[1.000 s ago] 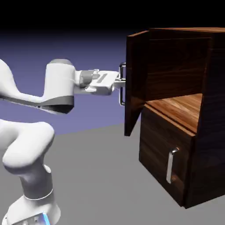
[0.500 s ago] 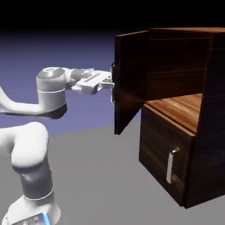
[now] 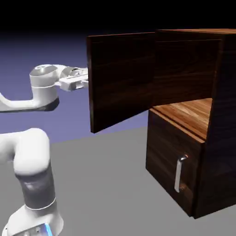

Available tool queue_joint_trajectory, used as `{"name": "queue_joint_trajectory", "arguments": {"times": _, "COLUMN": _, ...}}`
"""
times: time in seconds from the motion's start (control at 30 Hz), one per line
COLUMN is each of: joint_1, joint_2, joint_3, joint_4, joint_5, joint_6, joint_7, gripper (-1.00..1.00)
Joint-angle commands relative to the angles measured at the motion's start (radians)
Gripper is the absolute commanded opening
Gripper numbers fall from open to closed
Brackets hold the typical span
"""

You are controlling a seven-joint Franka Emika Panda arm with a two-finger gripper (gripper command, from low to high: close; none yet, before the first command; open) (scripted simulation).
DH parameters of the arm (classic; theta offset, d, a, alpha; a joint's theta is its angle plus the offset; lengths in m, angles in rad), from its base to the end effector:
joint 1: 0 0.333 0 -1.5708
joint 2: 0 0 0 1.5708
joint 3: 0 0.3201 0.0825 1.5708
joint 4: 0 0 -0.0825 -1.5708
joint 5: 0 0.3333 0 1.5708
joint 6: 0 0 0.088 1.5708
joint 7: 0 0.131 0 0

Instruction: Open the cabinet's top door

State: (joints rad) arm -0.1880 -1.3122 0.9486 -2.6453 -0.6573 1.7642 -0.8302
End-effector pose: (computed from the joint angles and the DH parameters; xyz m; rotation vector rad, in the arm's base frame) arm 0.1629 0.1677 0.5306 1.3078 0.8844 -0.3002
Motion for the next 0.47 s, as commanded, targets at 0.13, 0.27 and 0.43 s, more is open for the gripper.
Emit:
{"name": "queue_joint_trajectory", "arguments": {"times": 0.13, "joint_1": -0.140, "joint_2": 0.041, "joint_3": 0.133, "joint_4": 0.182, "joint_5": 0.092, "joint_6": -0.188, "joint_7": -0.007, "gripper": -1.00}}
{"name": "queue_joint_trajectory", "arguments": {"times": 0.27, "joint_1": -0.262, "joint_2": 0.057, "joint_3": 0.217, "joint_4": 0.327, "joint_5": 0.144, "joint_6": -0.321, "joint_7": -0.019, "gripper": -1.00}}
{"name": "queue_joint_trajectory", "arguments": {"times": 0.43, "joint_1": -0.404, "joint_2": 0.062, "joint_3": 0.294, "joint_4": 0.490, "joint_5": 0.187, "joint_6": -0.460, "joint_7": -0.040, "gripper": -1.00}}
